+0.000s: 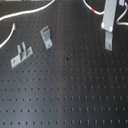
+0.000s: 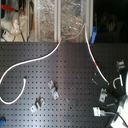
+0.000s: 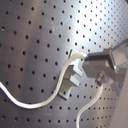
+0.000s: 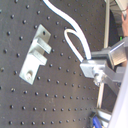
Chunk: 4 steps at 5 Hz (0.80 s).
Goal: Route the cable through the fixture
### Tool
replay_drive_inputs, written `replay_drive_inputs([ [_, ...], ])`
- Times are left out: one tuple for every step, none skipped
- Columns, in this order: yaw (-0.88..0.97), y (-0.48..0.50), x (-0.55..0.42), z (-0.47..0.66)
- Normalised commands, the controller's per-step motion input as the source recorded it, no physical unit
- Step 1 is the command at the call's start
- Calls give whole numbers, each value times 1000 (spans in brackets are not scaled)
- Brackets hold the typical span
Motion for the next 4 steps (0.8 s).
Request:
replay_drive_inputs([
  [0, 11, 7, 1],
  [43, 0, 0, 0],
  [380, 201, -81, 0],
  [383, 288, -199, -1],
])
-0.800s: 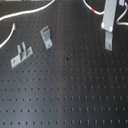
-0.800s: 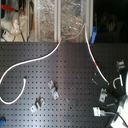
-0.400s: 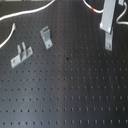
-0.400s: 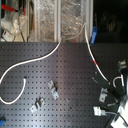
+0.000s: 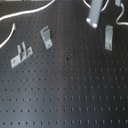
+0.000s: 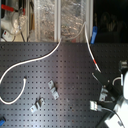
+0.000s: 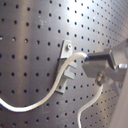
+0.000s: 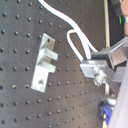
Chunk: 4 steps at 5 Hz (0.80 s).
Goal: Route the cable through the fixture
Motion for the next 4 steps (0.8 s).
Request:
replay_drive_inputs([
  [369, 314, -207, -12],
  [549, 152, 124, 111],
  [897, 20, 93, 125],
  [1000, 0, -1, 133],
])
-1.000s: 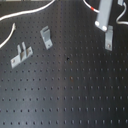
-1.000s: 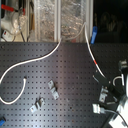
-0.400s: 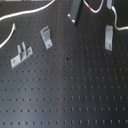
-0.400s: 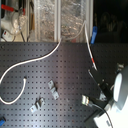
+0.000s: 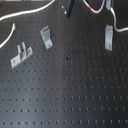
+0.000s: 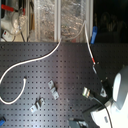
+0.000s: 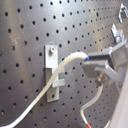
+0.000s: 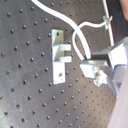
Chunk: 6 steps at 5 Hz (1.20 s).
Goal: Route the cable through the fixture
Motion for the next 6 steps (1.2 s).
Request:
replay_drive_inputs([
  [683, -92, 28, 139],
  [-60, -378, -51, 315],
  [-66, -363, -32, 357],
  [94, -86, 73, 238],
  [277, 166, -49, 207],
  [183, 204, -47, 226],
])
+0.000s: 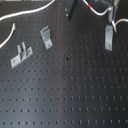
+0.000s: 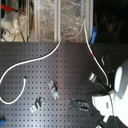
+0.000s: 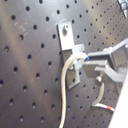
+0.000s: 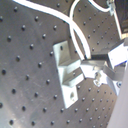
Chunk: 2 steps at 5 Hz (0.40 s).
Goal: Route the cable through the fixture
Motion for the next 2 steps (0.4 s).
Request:
replay_drive_inputs([
  [166, 174, -31, 209],
  [-31, -26, 6, 169],
])
